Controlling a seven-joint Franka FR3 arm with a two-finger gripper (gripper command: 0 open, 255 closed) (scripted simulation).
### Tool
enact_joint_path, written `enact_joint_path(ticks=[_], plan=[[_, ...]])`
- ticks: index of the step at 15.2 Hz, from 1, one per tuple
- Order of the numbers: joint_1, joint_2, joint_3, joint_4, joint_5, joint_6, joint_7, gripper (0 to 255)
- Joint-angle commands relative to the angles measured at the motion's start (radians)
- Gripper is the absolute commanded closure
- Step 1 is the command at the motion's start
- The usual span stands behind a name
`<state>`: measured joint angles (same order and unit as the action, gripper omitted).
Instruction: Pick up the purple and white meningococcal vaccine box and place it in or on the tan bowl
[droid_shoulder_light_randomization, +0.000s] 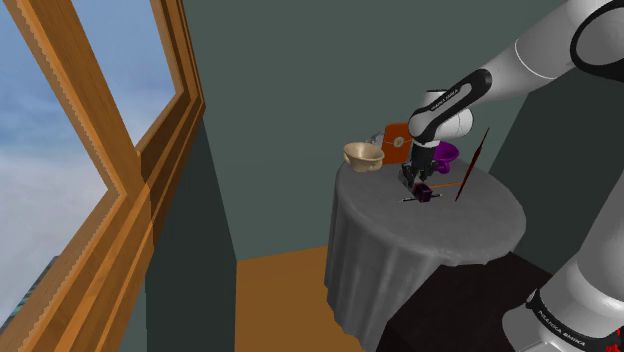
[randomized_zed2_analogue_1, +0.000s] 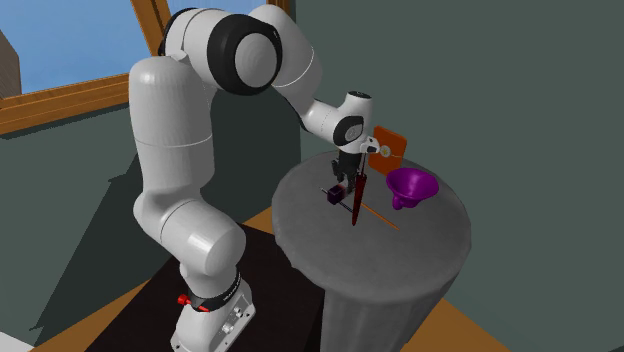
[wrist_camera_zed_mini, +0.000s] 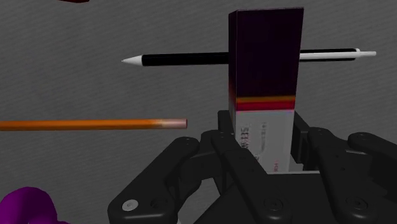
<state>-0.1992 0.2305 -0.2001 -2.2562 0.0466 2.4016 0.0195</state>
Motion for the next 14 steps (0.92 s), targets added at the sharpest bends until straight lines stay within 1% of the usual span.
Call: enact_joint_path(ticks=[1,14], plan=[[0.001,-0.011,-0.001,0.001,-0.003,-0.012,0.002,255],[0.008,-0.135,-0.01,0.043,-0.04,-0.175,0.026,255]])
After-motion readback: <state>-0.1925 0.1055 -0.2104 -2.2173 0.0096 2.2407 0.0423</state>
